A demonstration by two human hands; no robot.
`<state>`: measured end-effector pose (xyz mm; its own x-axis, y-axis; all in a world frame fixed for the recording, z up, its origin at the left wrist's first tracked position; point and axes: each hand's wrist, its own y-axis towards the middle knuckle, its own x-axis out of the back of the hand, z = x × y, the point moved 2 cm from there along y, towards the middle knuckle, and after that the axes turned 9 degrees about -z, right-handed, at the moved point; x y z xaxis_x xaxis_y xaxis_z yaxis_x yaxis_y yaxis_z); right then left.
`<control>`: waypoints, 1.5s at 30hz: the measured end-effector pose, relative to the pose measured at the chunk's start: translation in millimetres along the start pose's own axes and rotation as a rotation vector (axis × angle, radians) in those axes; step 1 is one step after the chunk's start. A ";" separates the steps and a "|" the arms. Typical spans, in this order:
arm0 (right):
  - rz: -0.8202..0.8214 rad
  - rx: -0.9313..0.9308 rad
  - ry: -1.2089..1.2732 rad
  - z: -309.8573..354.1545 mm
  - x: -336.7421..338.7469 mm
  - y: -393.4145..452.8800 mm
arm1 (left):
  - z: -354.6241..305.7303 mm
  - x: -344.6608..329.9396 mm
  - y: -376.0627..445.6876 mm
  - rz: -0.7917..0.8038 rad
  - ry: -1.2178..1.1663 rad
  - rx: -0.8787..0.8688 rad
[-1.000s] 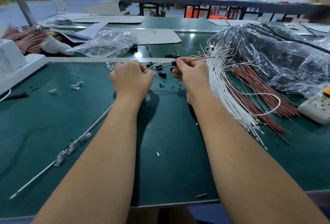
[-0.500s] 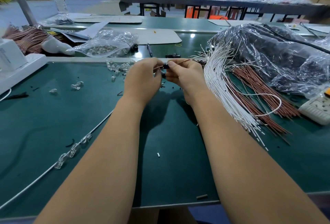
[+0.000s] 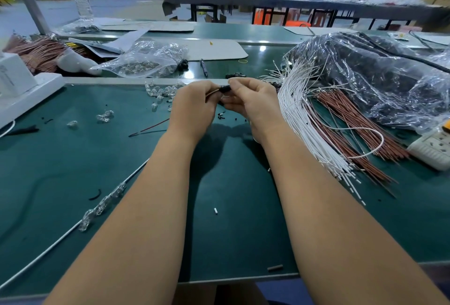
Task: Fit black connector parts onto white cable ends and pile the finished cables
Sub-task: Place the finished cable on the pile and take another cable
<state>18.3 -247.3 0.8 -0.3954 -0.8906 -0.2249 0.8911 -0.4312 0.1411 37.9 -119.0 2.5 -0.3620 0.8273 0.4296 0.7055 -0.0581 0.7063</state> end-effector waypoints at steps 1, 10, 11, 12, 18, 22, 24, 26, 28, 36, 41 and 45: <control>-0.011 -0.043 0.055 0.8 1.0 0.8 | 1.8 0.7 0.1 -0.017 -0.009 0.017; -0.085 0.005 -0.121 -0.8 5.8 0.2 | 1.8 1.1 -0.9 -0.028 0.000 -0.011; -0.094 0.013 -0.132 -0.4 6.3 0.3 | 1.2 1.0 -1.4 -0.022 0.000 -0.020; -0.102 0.013 -0.136 -0.1 7.0 0.4 | 0.8 0.9 -1.7 -0.014 0.001 -0.027; -0.098 -0.021 -0.074 0.3 9.3 2.2 | 3.6 -0.1 -1.9 -0.004 -0.004 -0.008; -0.067 -0.008 -0.086 0.4 9.2 2.0 | 3.9 -0.9 -2.6 0.007 0.014 -0.001; -0.065 -0.016 -0.091 0.9 9.2 1.9 | 4.4 -0.7 -2.5 0.006 0.009 0.008; -0.069 -0.035 -0.079 1.5 9.6 2.2 | 5.1 -0.7 -2.5 0.007 0.004 0.018; -0.074 -0.029 -0.087 2.3 10.1 2.5 | 5.6 -1.2 -2.6 0.010 -0.002 0.020; -0.155 0.110 -0.211 1.3 9.0 2.6 | 1.6 0.3 -2.8 -0.007 -0.017 -0.033; -0.125 0.093 -0.196 2.4 8.7 1.9 | 3.5 -0.5 -2.7 0.000 -0.039 0.009; -0.102 0.024 -0.095 4.3 10.2 2.6 | 5.1 -0.2 -2.0 0.007 -0.063 0.049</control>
<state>15.7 -258.1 3.0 -0.5040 -0.8511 -0.1469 0.8402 -0.5226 0.1451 39.6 -116.1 -1.9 -0.3194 0.8604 0.3972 0.7373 -0.0376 0.6745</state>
